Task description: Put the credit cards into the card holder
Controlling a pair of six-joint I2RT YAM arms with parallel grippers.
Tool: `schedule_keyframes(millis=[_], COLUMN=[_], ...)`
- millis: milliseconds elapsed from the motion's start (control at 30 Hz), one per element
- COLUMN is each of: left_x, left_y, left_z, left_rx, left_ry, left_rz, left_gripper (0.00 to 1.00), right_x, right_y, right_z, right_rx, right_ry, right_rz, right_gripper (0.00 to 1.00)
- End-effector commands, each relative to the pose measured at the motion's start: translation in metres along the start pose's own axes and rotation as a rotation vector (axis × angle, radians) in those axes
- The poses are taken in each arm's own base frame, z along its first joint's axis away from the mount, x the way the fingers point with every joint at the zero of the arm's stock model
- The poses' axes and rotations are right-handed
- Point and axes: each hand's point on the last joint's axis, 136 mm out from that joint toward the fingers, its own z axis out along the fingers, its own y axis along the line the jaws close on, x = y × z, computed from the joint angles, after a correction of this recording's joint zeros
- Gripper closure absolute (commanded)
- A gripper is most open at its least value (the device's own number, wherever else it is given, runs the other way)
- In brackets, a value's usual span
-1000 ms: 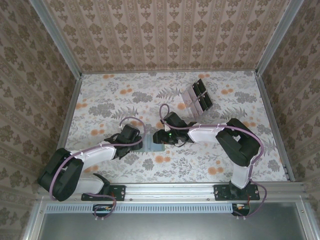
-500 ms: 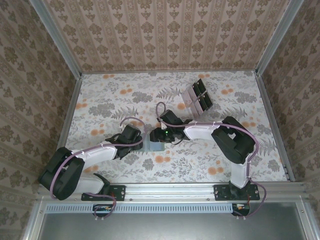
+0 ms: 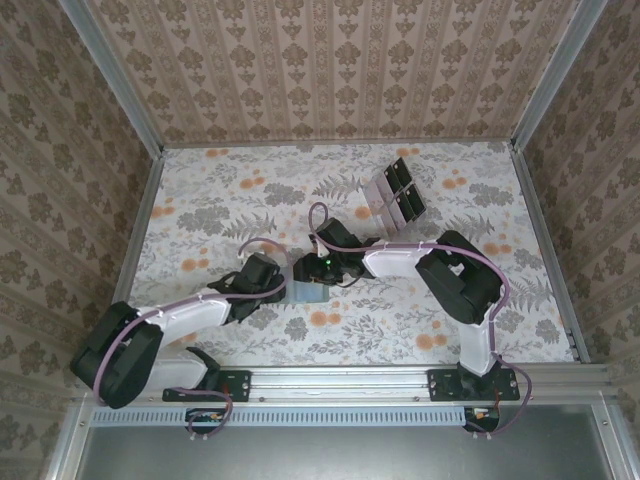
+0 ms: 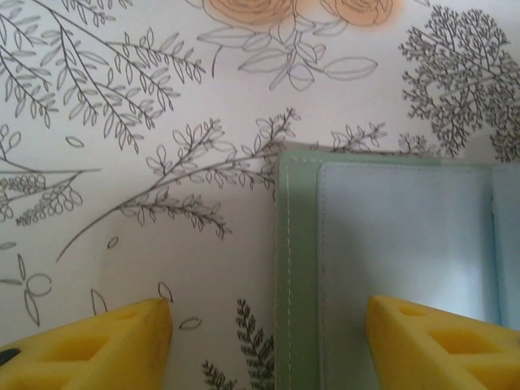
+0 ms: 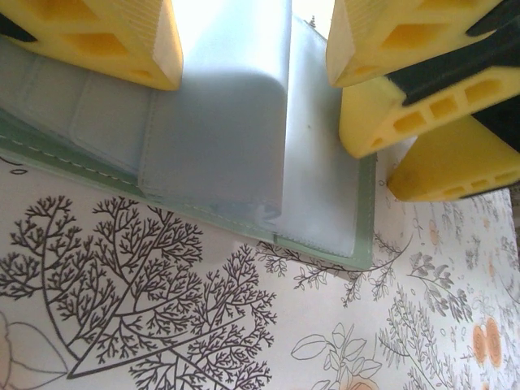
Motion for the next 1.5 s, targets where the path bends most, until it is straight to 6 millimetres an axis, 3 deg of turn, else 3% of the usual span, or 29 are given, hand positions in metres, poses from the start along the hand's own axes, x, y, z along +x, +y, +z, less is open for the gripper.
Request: schedule_keyframes(millis=[0, 467, 933, 1467], left_x=[0.008, 0.002, 0.004, 0.009], left_y=[0.003, 0.0, -0.011, -0.023], left_z=[-0.006, -0.023, -0.03, -0.021], left_rx=[0.011, 0.096, 0.216, 0.263], left_ry=[0.016, -0.071, -0.118, -0.103], left_rz=[0.003, -0.026, -0.025, -0.006], left_gripper=[0.34, 0.32, 0.31, 0.3], right_x=[0.004, -0.001, -0.004, -0.005], right_y=[0.004, 0.024, 0.036, 0.041], right_z=[0.008, 0.006, 0.016, 0.021], right_rx=[-0.025, -0.09, -0.102, -0.108], right_ry=[0.027, 0.018, 0.03, 0.033], right_rz=[0.035, 0.046, 0.044, 0.049], right_gripper=[0.48, 0.48, 0.48, 0.48])
